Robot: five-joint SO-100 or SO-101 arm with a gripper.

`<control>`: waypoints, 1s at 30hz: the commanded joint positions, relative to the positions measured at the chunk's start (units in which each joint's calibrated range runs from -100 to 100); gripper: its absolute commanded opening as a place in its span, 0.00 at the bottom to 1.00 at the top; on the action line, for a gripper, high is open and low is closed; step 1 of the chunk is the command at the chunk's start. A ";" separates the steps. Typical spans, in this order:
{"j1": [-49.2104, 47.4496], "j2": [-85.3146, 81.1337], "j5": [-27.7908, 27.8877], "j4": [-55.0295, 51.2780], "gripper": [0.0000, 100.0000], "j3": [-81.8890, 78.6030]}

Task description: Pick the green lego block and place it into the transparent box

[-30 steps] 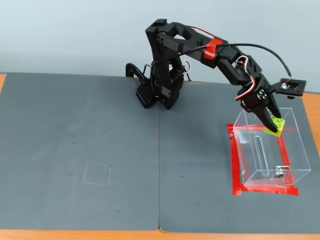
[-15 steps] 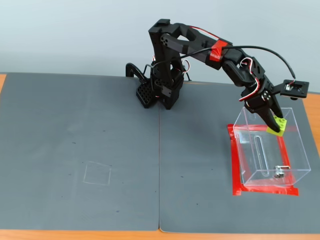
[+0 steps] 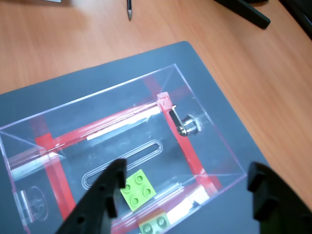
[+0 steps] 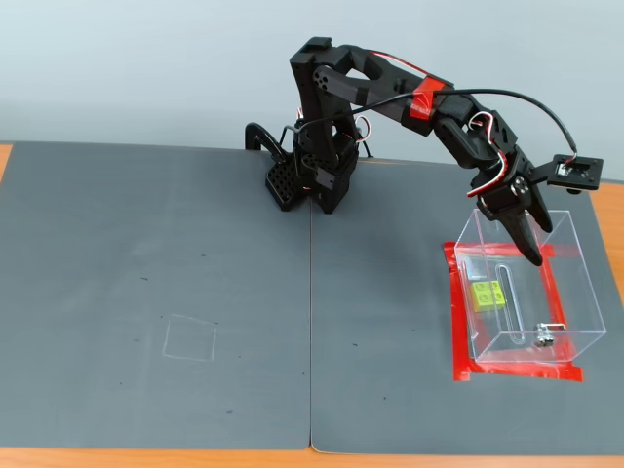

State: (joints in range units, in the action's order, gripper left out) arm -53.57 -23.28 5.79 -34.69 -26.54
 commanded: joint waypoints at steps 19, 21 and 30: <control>16.16 -25.68 -0.08 -0.20 0.02 -19.37; 18.48 -30.77 -0.08 -0.20 0.02 -23.80; 30.63 -51.96 -0.55 -0.20 0.02 -41.35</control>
State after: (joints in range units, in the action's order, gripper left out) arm -26.82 -67.80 5.40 -34.78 -63.99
